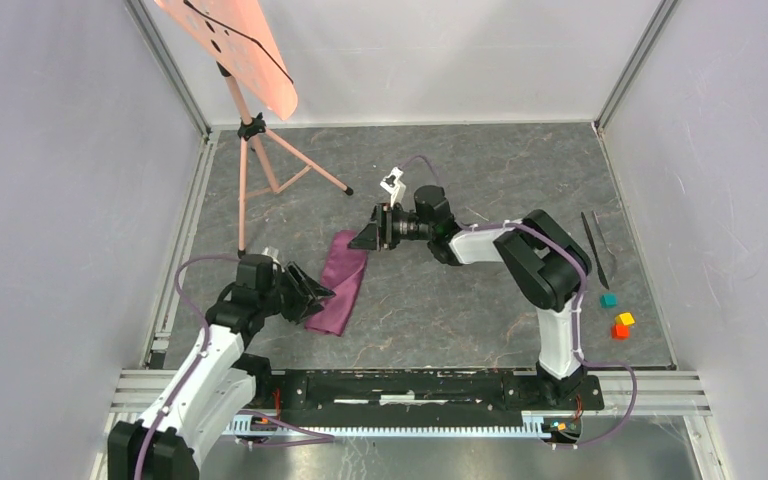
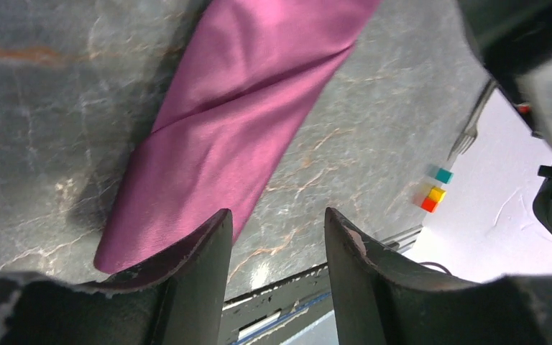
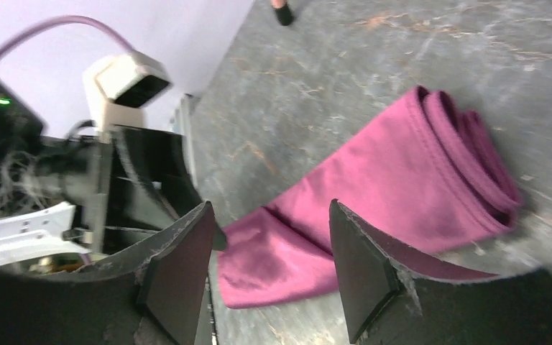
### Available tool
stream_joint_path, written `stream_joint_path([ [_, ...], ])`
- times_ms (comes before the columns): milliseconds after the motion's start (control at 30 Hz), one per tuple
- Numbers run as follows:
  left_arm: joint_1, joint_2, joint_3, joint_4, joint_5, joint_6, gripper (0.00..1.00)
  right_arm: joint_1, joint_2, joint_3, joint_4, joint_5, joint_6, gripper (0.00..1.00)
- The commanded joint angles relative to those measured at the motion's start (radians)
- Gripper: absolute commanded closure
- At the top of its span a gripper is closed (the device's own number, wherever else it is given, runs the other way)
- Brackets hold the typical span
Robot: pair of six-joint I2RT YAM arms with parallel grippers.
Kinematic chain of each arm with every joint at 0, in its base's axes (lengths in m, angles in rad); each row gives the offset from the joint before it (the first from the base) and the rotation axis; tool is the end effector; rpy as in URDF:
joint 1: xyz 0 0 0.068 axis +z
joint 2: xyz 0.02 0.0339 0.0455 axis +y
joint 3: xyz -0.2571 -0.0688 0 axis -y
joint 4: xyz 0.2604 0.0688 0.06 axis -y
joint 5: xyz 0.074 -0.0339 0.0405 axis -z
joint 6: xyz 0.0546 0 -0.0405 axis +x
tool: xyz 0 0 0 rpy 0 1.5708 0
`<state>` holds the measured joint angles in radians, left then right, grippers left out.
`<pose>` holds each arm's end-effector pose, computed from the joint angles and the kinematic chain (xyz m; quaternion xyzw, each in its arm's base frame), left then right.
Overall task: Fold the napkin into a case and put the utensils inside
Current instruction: Rotate the smaller rectangle-folded napkin at the center of the board, then smooth out the smaller rectangle-folded napkin at the center of the board.
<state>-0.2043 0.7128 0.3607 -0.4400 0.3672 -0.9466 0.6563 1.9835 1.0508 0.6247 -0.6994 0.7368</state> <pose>0.1707 -0.0554 0.1592 -0.2653 0.8728 -0.3448 0.2212 0.3246 0.2944 0.1405 -0.1716 0.7659 0.5679 0.2479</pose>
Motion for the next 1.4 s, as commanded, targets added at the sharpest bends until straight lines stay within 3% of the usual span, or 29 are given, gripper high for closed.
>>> stream_joint_path([
  [0,-0.003,0.059,-0.034,0.021,0.034,-0.077,0.43,0.007,0.112,-0.001,0.378,-0.093,0.249,0.36],
  [300,-0.004,0.059,-0.057,0.016,-0.019,-0.079,0.41,0.003,0.259,0.018,0.344,-0.048,0.199,0.38],
  [567,-0.004,-0.036,0.049,-0.112,-0.097,-0.013,0.38,0.008,0.093,0.06,0.107,-0.032,0.085,0.36],
  [800,-0.004,0.055,-0.061,-0.017,-0.034,-0.107,0.35,0.096,0.011,-0.026,0.149,-0.011,0.131,0.36],
  [967,-0.004,0.056,-0.065,-0.076,-0.102,-0.126,0.33,0.16,0.053,-0.104,0.291,0.022,0.221,0.36],
  [1133,-0.004,0.006,-0.066,-0.129,-0.118,-0.164,0.31,0.209,0.114,-0.1,0.283,0.042,0.22,0.38],
  [1367,-0.003,-0.117,0.133,-0.3,-0.178,-0.02,0.27,0.16,-0.042,-0.145,0.2,0.021,0.196,0.36],
])
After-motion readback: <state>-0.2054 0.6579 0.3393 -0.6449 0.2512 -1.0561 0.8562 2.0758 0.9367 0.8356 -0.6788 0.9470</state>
